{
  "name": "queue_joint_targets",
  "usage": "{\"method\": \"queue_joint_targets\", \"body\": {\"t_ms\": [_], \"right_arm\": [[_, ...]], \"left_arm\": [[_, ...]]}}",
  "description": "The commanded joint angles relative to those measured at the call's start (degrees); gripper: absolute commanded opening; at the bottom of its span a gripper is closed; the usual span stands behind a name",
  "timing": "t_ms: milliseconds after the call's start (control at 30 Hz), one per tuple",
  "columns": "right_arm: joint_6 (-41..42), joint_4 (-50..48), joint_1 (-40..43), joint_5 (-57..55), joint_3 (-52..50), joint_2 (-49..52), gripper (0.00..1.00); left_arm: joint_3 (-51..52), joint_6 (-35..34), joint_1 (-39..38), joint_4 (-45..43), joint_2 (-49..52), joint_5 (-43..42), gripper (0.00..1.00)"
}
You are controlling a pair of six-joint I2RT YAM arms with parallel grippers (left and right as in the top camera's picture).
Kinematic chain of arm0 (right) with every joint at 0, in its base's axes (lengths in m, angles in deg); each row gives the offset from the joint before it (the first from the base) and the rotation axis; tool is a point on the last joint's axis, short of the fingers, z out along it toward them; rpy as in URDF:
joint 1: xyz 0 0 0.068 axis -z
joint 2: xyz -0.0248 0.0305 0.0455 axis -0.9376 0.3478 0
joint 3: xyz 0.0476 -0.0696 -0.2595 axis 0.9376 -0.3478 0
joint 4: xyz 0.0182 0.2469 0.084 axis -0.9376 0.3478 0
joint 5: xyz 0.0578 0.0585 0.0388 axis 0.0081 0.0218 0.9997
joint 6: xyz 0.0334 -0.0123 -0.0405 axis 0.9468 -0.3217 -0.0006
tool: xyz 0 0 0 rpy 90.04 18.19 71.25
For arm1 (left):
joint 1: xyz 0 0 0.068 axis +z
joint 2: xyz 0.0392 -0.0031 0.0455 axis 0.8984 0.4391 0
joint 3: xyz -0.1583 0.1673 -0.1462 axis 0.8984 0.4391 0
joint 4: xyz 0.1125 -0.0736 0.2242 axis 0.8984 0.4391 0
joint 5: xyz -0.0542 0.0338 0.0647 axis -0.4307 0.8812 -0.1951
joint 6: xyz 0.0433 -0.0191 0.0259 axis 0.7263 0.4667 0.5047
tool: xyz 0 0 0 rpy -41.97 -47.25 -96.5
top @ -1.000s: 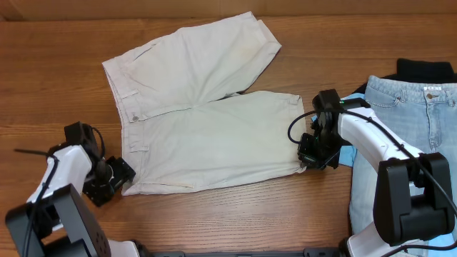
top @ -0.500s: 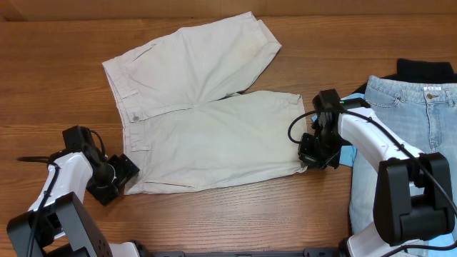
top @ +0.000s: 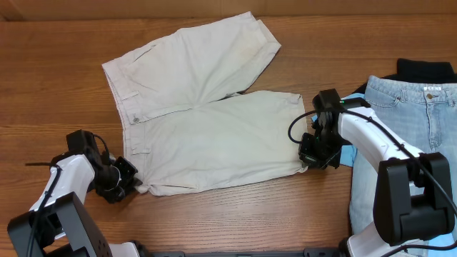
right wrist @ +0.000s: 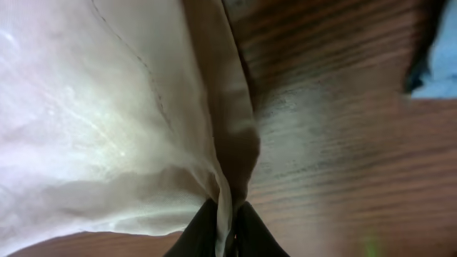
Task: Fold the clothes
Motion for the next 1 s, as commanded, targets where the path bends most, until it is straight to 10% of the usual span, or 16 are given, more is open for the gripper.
{"method": "queue_joint_targets", "body": {"t_ms": [0,400,967], "right_arm": [[-0.15,2.45,0.07,-3.63,5.33,-1.22,0.11],[-0.13,30.58,0.04,-10.91,39.34,-13.75,0.05],[-0.61,27.15,-2.80,-0.44,37.77,-16.44,0.08]], "left_arm": [[2.03,-0.94,-0.22,0.92,3.74,5.11,0.04],[-37.75,4.35,0.83,39.34,-5.81,17.92,0.04],[-42.42,1.84,0.81,43.32,-19.28,24.94,0.04]]}}
